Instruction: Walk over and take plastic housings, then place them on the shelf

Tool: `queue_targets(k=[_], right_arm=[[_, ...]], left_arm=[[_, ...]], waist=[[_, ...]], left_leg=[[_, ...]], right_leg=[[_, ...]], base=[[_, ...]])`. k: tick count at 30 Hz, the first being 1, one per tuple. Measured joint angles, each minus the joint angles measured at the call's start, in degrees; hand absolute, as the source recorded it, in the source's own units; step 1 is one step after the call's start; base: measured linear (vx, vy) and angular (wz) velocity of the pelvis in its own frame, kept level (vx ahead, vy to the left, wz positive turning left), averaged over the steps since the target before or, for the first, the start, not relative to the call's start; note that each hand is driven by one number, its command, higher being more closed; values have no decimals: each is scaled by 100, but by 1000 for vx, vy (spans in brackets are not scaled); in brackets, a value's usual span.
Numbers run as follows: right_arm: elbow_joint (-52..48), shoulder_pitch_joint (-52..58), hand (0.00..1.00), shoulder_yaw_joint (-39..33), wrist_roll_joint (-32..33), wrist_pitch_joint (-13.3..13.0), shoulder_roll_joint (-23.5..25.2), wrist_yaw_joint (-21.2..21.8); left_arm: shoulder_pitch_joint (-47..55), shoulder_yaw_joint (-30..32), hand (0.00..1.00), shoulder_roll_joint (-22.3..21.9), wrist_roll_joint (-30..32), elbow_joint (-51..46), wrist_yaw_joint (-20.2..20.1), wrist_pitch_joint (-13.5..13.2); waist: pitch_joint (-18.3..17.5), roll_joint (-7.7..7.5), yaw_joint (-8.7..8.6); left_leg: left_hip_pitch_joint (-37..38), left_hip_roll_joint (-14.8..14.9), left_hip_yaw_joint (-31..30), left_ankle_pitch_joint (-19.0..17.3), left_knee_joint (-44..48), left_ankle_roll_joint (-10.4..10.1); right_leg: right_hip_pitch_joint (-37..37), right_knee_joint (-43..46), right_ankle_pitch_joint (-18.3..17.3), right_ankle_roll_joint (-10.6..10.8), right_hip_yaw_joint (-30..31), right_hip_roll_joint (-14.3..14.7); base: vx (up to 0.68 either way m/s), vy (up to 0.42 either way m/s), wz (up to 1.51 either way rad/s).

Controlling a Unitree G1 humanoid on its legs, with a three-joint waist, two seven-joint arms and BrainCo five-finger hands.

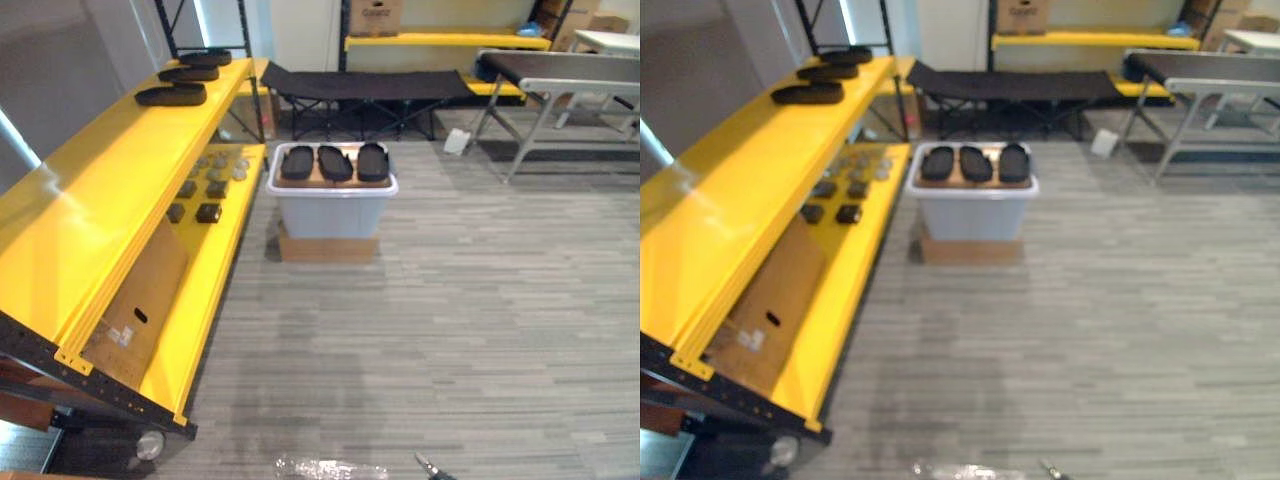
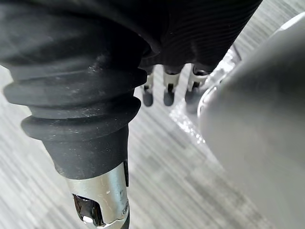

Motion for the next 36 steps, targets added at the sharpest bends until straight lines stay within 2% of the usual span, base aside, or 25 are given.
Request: queue_targets(k=[5, 12, 13, 14, 16, 17, 18, 19, 20, 21, 24, 26, 27, 28, 30, 32, 33, 34, 35, 36], right_arm=[[21, -51, 0, 87, -27, 0, 10, 13], [46, -60, 0, 109, -6, -5, 11, -9], [44, -65, 0, 109, 29, -9, 6, -14], [14, -78, 0, 107, 158, -35, 1, -36], [-104, -77, 0, 106, 241, -133, -96, -125], [-259, -96, 0, 64, 344, -153, -122, -121], [-290, -107, 0, 39, 349, -167, -137, -120], [-286, -105, 0, 31, 346, -167, -85, -110], [-238, -97, 0, -70, 325, -161, 42, -30], [-235, -97, 0, -101, 324, -164, 63, -10], [-194, -1, 0, -415, 304, -146, 191, 62], [-219, 193, 0, -572, 266, -104, 226, 122], [-221, 258, 0, -583, 226, -97, 228, 125], [-234, 415, 0, -581, 117, -89, 229, 128], [-236, 620, 0, -623, 76, -15, 234, 130], [-238, 724, 0, -667, 51, 90, 155, 144], [-248, 744, 0, -661, 29, 114, 112, 161], [-240, 725, 0, -665, -78, 115, 86, 156], [-256, 680, 0, -634, -195, 108, 35, 167], [-255, 606, 0, -632, -292, 96, -37, 165]], left_arm=[[-18, -11, 0, 49, 10, 0, -178, -65], [-47, -83, 0, 82, 50, 2, -206, -75], [-75, -156, 0, 85, 164, 8, -212, -70], [-128, -245, 0, 55, 300, 17, -225, -50], [-151, -352, 0, -7, 411, 12, -241, -48], [-203, -426, 0, 65, 416, -3, -293, -46], [-245, -423, 0, 107, 418, 7, -309, -40], [-243, -418, 0, 182, 418, 0, -321, -39], [-248, -394, 0, 250, 417, 6, -334, -43], [-254, -386, 0, 257, 418, 4, -338, -45], [-261, -55, 0, 164, 504, 6, -352, -40], [-237, 363, 0, 63, 620, 1, -352, -43], [-236, 461, 0, 43, 621, -6, -354, -47], [-218, 610, 0, 0, 619, -36, -354, -47], [-168, 802, 0, -70, 608, -188, -347, -44], [-23, 1086, 0, -213, 333, -467, -312, -63], [60, 1159, 0, -290, 293, -479, -314, -74], [18, 1265, 0, -336, 221, -480, -322, -97], [-9, 1431, 0, -394, 151, -538, -322, -128], [-22, 1449, 0, -446, 100, -545, -294, -174]], waist=[[66, -39, -1], [90, -78, -6], [109, -100, -7], [167, -26, -28], [252, 124, -43], [349, 85, -52], [428, 23, -49], [466, -86, -49], [461, -213, -28], [467, -223, -24], [470, -167, -41], [463, -141, -36], [463, -141, -30], [447, -119, -8], [411, -83, -23], [266, 65, -47], [172, 111, -54], [122, 209, -44], [91, 268, -4], [197, 310, 30]], left_leg=[[-13, -48, -22, 0, -2, 1], [-11, -108, -153, 2, -3, 2], [-15, -115, -160, -1, -4, 4], [-22, -75, -193, -13, -4, 21], [20, 19, -259, -67, 0, 129], [176, -4, -305, -11, 28, 227], [245, -27, -313, -14, 30, 262], [324, -43, -325, -26, 30, 274], [403, 22, -374, -66, 28, 223], [412, 40, -379, -79, 29, 202], [428, 290, -327, -175, 31, 58], [512, 442, -234, -359, 127, -113], [509, 475, -191, -458, 225, -150], [523, 553, -107, -723, 488, -250], [523, 664, -66, -1091, 851, -395], [498, 1024, 25, -1513, 1309, -658], [455, 1188, 20, -1593, 1605, -705], [27, 1437, -5, -1658, 2489, -704], [-720, 1808, 5, -1352, 4126, -597], [-1111, 2110, 25, -1318, 5026, -608]], right_leg=[[21, -38, 2, -3, -60, -43], [146, -101, 2, -2, -290, -100], [107, 39, -46, 56, -326, -133], [-154, 692, -209, 192, -418, -204], [-713, 1935, -315, 216, -427, -309], [-1291, 3329, -349, 132, -419, -602], [-1437, 3718, -407, 87, -427, -717], [-1514, 4010, -535, 8, -433, -810], [-1538, 3779, -738, 38, -422, -790], [-1542, 3677, -744, 26, -422, -779], [-1658, 2408, -636, 106, -397, -565], [-1706, 1646, -186, 67, -395, -464], [-1699, 1548, -72, 49, -391, -465], [-1703, 1449, 87, 0, -385, -458], [-1730, 1477, 131, -71, -332, -456], [-1711, 1640, -4, -241, -260, -261], [-1669, 1602, 150, -201, -303, -120], [-1597, 1617, 108, -334, -393, 26], [-1389, 1459, 64, -451, -460, 161], [-1069, 1280, 97, -488, -539, 267]], base=[[2, -4, 3], [-5, -16, 14], [-35, 8, 16], [-48, 19, 17], [-38, 66, 17], [12, 72, 18], [26, 45, 23], [22, 31, 19], [15, 27, 13], [0, 0, 0], [83, -30, -13], [118, -78, -23], [122, -98, -24], [210, -155, -25], [278, -189, -23], [454, -294, -12], [376, -228, 5], [453, -319, 14], [447, -317, 13], [457, -324, 16]])
